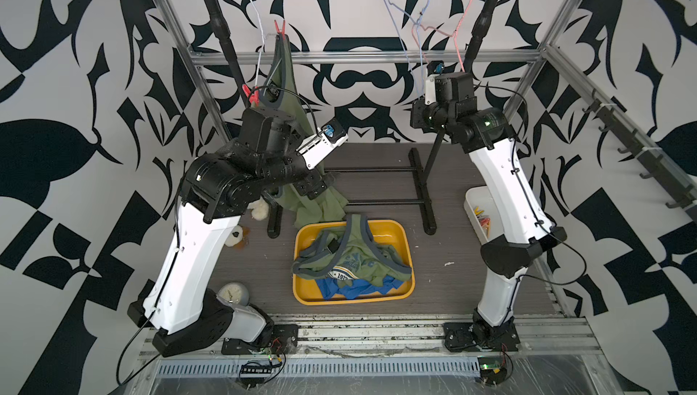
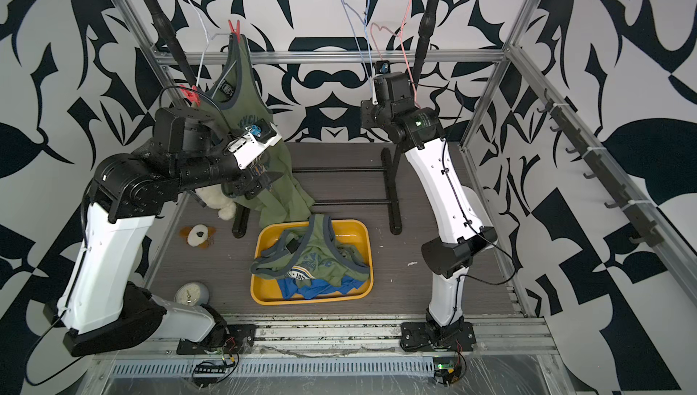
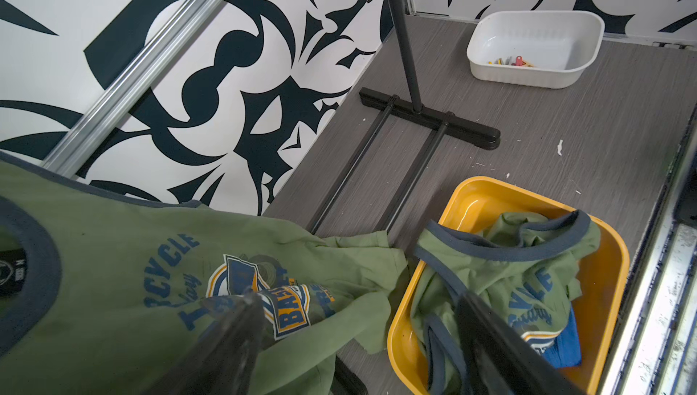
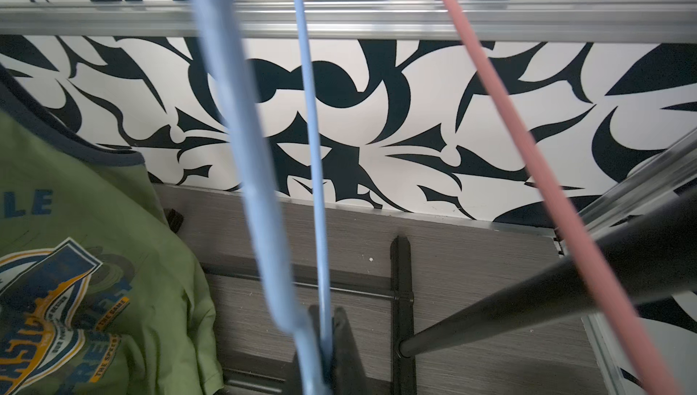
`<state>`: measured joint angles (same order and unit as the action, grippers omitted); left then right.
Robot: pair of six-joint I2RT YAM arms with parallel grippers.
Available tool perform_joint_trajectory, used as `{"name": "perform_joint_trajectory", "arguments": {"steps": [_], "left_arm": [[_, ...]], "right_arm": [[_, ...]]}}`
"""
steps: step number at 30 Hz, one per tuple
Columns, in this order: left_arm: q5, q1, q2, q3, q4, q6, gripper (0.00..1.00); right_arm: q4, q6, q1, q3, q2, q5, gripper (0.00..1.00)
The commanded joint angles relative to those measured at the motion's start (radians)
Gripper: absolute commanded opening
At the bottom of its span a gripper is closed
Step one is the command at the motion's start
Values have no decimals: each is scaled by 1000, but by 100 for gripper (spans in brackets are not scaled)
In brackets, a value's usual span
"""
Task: Remove the clothespins securing tank tops to the hanger
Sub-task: Place the hanger on the clothesline.
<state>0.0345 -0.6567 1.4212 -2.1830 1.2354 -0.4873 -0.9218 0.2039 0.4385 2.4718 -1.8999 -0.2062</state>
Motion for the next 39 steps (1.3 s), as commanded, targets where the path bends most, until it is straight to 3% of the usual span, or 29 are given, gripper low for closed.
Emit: {"name": "perform_joint_trajectory", "arguments": {"steps": [1,8,11,16,20,25,34,39], "left_arm": [[1,-1,-20,-9,13,-7,84],[18,-2,-16,-29,0,-14,84],[53,-1,-13,-45,-33,1,84],[106,-1,-1,-145,-94,40,84],[218,-1,12,-289,-187,53,89],[327,-1,-18,-334,-270,93,89],[487,116,-131,-121,-397,142,90],[502,188,-189,-29,-446,206,89]], "right_arm": [[26,34,-9,47,19,40,0],[25,34,-9,22,30,82,1],[29,34,-9,24,38,104,27],[19,37,-9,0,85,88,39],[82,61,-6,-168,215,104,41],[189,85,-6,-375,393,120,43],[193,137,6,-483,523,222,43],[248,153,25,-594,616,257,42]]}}
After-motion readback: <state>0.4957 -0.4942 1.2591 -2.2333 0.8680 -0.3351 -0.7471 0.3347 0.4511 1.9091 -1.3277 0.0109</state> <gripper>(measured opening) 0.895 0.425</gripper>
